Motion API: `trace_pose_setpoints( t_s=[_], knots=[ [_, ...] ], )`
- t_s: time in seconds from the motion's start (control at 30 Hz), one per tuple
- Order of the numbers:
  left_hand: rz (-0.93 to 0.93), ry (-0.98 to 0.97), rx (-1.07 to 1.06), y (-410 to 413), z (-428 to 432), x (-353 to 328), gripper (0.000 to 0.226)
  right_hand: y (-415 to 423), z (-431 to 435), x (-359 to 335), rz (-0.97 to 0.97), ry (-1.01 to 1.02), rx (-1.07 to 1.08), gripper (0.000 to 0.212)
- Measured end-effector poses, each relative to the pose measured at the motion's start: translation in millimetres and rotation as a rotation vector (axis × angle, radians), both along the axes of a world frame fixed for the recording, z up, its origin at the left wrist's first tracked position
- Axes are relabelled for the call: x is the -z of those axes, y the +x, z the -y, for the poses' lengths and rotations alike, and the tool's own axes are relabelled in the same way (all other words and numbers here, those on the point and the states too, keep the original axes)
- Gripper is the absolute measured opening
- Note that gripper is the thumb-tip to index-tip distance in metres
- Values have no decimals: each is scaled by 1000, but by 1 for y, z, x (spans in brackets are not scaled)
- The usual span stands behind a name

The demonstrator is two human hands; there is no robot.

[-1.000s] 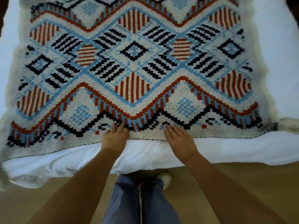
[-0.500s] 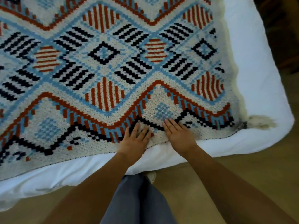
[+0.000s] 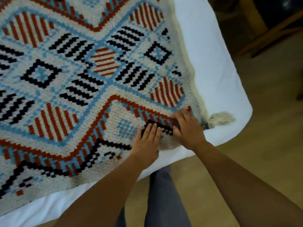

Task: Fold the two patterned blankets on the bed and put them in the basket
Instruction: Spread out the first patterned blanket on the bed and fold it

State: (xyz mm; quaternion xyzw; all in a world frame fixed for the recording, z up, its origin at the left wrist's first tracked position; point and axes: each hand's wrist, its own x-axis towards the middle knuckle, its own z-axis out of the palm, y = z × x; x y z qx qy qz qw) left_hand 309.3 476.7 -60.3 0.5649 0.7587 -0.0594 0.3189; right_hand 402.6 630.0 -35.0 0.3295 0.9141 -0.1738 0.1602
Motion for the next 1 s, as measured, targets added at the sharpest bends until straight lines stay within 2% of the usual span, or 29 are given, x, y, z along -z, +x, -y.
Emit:
trace_pose_setpoints(
  t_s=[0.1, 0.17, 0.23, 0.33, 0.4, 0.5, 0.63, 0.8, 0.9, 1.0],
  knots=[
    [-27, -22, 18, 19, -39, 2, 75, 12, -47, 5, 73, 52, 316, 65],
    [-39, -52, 5, 35, -64, 5, 82, 16, -72, 11, 140, 11, 418, 65],
    [-34, -97, -51, 54, -89, 7, 78, 18, -89, 19, 136, -101, 417, 53],
    [-5, -136, -246, 73, -122, 7, 60, 18, -104, 26, 88, -263, 324, 30],
    [26, -127, -316, 86, -137, 4, 57, 24, -122, 25, 13, -317, 296, 24],
    [74, -101, -141, 114, -143, 5, 58, 44, -159, 22, -24, -298, 183, 14],
    [91, -165, -49, 140, -156, 6, 64, 84, -194, 27, 184, -174, -43, 26],
    [110, -107, -81, 136, -177, 4, 75, 74, -188, 31, 37, -217, 61, 31],
    [137, -87, 157, 124, -180, 0, 80, 67, -195, 26, 88, -341, 62, 40],
    [159, -128, 465, 133, -188, 0, 84, 89, -201, 23, 300, -421, -121, 41]
  ],
)
